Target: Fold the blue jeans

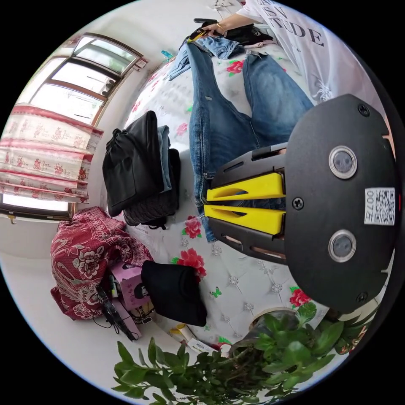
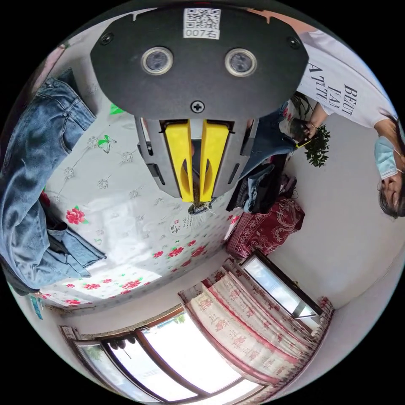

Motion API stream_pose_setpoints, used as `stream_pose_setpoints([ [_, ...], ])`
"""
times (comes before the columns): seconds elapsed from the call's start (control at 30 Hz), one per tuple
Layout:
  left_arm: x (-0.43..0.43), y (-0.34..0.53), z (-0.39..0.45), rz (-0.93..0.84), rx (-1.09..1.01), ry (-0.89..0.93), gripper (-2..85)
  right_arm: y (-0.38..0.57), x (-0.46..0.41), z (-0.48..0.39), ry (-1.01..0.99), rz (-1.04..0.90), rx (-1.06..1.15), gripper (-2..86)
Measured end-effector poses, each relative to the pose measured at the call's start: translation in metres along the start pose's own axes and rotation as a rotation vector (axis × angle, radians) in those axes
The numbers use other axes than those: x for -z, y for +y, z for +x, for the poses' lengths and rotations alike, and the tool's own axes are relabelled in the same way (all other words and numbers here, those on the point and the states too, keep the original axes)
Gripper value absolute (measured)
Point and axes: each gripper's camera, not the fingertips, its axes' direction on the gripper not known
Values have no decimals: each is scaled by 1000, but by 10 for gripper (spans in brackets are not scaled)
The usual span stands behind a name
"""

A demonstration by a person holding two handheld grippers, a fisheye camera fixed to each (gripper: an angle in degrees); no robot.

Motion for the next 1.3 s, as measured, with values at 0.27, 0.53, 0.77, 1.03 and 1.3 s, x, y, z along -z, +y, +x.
stream_pose_setpoints([
  [0.27, 50, 150, -2, -58, 100, -18, -7, 144, 96, -32, 204, -113, 127, 1],
  [0.53, -34, 243, -36, -332, 375, 67, -8, 271, 44, 54, 304, -459, -320, 0],
  [0.77, 33, 179, -40, -86, 256, 114, -8, 156, 96, -6, 183, -113, -44, 0],
  [1.03, 56, 207, -39, -51, 216, 140, -7, 148, 137, -46, 237, 48, 187, 2],
  [1.3, -25, 279, -31, -387, 284, 53, 52, 280, 41, 38, 341, -523, -186, 16],
])
